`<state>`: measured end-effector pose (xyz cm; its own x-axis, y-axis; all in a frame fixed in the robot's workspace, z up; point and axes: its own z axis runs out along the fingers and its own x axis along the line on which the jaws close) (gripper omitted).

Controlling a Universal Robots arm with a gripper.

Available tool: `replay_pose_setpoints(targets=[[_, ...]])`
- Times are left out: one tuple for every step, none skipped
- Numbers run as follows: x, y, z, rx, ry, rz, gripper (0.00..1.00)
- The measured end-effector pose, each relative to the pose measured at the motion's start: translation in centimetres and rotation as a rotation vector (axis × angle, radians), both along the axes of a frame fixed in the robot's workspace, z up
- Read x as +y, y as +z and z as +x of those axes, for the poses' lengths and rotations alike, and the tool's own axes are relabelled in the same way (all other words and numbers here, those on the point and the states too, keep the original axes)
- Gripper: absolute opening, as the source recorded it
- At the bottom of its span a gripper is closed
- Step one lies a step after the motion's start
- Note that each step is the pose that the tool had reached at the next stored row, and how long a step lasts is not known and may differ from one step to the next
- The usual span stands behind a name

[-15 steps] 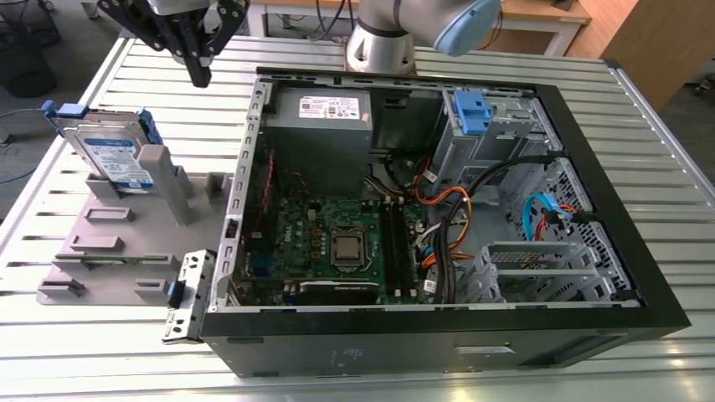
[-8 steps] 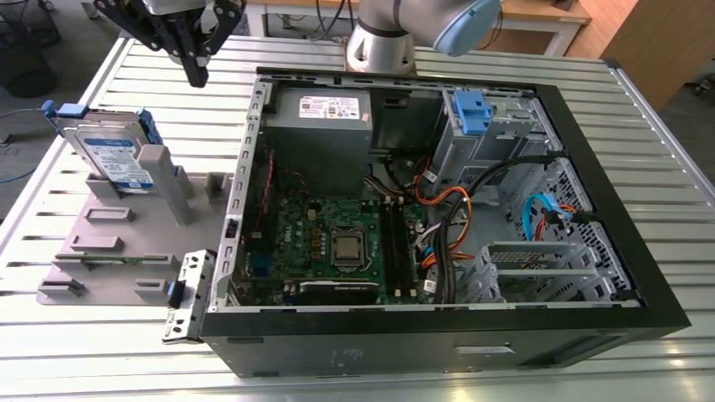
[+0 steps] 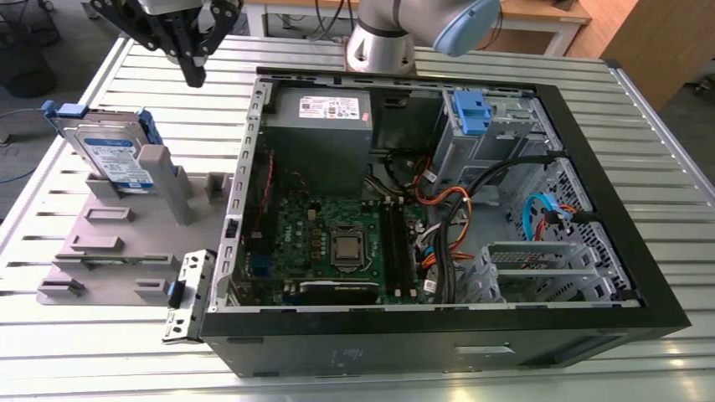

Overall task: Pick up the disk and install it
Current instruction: 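Reach for the disk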

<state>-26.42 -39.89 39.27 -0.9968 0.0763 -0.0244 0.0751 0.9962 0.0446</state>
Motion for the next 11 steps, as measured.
replay_pose_setpoints(targets=[[0.00,0.00,-0.06,0.0000,0.000,0.0000,0.11],[0.00,-0.01,-0.12,-0.0001,0.000,0.0000,0.11],[0.00,-0.01,-0.16,0.0000,0.000,0.0000,0.11],[0.00,-0.01,-0.20,-0.0001,0.000,0.0001,0.11],[0.00,-0.01,-0.22,0.0000,0.000,0.0000,0.11],[0.00,-0.01,-0.24,0.0000,0.000,0.0000,0.11],[0.00,-0.01,-0.29,0.0000,0.000,0.0000,0.11],[0.00,-0.01,-0.33,0.0000,0.000,0.0000,0.11],[0.00,-0.01,-0.33,0.0000,0.000,0.0000,0.11],[0.00,-0.01,-0.34,0.0000,0.000,0.0000,0.11],[0.00,-0.01,-0.36,0.0000,0.000,0.0000,0.11]])
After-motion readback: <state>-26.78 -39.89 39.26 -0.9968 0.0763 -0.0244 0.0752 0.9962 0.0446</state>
